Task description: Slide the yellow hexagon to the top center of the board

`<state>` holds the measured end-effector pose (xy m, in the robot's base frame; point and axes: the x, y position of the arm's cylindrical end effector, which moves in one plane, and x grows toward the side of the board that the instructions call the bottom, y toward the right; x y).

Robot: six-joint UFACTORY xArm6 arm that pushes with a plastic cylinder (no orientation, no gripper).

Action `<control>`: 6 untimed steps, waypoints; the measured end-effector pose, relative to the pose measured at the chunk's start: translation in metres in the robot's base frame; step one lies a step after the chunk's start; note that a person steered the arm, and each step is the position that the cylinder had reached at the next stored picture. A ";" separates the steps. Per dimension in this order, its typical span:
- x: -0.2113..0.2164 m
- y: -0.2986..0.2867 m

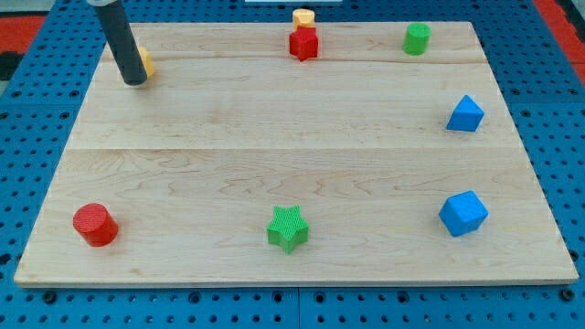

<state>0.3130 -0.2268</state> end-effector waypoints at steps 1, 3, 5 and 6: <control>0.003 -0.031; -0.042 -0.010; -0.048 0.033; -0.047 0.037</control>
<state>0.2664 -0.1901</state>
